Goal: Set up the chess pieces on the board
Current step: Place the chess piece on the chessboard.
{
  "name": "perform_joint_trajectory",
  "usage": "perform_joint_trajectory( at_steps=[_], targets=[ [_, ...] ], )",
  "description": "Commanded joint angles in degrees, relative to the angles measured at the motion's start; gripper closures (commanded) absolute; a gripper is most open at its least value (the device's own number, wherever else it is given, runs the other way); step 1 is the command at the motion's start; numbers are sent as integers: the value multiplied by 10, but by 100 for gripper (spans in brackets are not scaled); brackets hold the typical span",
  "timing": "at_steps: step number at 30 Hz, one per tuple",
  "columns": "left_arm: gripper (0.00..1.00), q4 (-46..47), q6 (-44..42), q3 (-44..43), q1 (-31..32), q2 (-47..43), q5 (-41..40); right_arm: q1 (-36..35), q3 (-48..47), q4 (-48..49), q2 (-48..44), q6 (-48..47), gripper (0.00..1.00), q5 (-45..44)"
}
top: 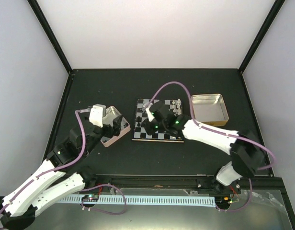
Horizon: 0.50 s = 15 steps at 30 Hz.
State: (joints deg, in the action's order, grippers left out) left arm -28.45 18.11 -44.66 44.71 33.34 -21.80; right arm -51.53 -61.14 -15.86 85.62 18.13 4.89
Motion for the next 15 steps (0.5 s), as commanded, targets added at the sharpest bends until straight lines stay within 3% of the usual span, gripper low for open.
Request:
perform_joint_trajectory(
  at_steps=[1,15],
  targets=[
    [1,-11,25,-18,-4,-6,-76,-23,-39,-2,76,13,99,-58],
    [1,-21,91,11,-22,-1,-109,-33,-138,-24,234,38,99,-89]
  ],
)
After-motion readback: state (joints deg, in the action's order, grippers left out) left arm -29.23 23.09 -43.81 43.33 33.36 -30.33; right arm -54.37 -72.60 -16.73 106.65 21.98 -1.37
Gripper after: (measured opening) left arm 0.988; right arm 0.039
